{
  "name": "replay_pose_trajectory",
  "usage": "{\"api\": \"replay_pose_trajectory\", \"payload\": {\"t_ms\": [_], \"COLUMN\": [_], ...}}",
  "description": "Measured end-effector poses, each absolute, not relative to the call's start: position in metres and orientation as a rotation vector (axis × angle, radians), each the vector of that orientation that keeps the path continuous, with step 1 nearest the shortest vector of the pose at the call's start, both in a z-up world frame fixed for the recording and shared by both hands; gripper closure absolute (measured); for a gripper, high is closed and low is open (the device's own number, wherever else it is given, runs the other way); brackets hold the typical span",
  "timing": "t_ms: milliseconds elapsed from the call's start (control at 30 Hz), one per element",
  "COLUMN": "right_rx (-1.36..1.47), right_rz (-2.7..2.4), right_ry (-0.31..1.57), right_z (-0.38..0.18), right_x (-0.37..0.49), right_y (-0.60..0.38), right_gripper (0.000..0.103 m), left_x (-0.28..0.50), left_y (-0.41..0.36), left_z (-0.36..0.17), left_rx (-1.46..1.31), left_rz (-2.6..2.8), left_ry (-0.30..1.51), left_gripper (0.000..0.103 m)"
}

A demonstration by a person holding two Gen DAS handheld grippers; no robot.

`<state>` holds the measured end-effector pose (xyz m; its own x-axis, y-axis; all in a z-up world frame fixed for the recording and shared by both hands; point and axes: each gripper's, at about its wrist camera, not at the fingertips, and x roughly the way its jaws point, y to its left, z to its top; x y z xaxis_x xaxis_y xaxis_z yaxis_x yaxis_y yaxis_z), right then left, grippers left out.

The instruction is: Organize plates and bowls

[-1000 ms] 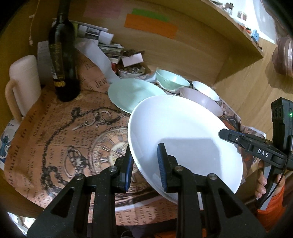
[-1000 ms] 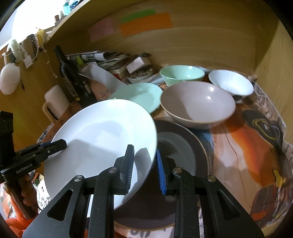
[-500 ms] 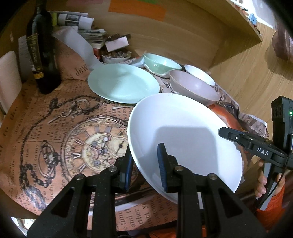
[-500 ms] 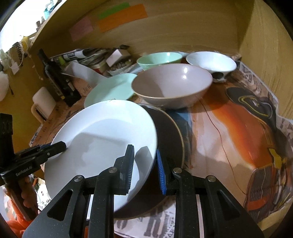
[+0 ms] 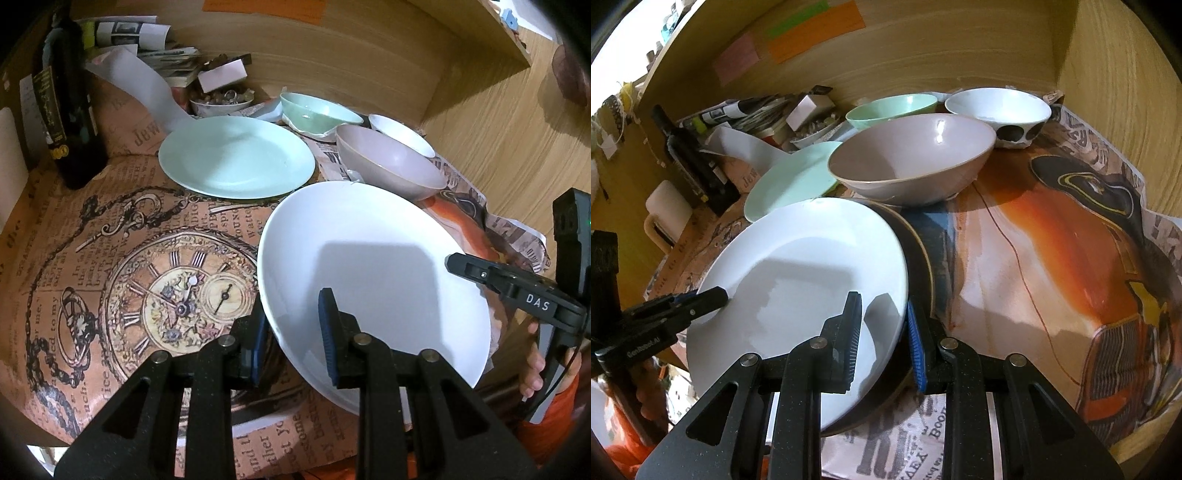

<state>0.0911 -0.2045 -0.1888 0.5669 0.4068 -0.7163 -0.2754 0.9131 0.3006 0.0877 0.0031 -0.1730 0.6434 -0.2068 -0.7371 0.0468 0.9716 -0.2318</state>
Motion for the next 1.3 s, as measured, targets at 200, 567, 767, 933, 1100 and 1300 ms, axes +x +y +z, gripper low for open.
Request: {"api": "replay_pose_trajectory", "payload": {"t_ms": [200,567,767,933,1100,1300], "right_rx": [0.182,0.176,0.085,0.07,0.102,0.095], "right_rz": [0.391,0.384,0.323,0.314,0.341,0.388], "right_ry": [0.871,0.868,0.784,0.792,0.807,0.777], "right_z": [-0.187,-0.183,-0.169,-0.171,-0.172,-0.161], "right_x": [0.09,0.089,0.08,0.082,0.085,0.087], "right_y": [-0.207,-0.211,-0.208,-0.205,-0.203,-0.191], "right_gripper": [0.081,0.081,0.081,0.081,0.081,0.074], "left_x": [0.094,0.097,0.097,0.097,0.093,0.085], "left_y": [0.002,-0.004,-0.012,-0.005,0.006,0.024], "left_z": [-0.176,-0.179,-0.18,-0.18,-0.168,-0.148], "left_rx": [-0.217,-0.175,-0.125,-0.143,-0.162,-0.166], "left_rz": [-0.162,-0.175,-0.157,-0.16,-0.146,-0.101], "left_ry": [0.872,0.869,0.863,0.858,0.834,0.767], "left_gripper": [0.076,0.071,0.068,0.068,0.063,0.052]}}
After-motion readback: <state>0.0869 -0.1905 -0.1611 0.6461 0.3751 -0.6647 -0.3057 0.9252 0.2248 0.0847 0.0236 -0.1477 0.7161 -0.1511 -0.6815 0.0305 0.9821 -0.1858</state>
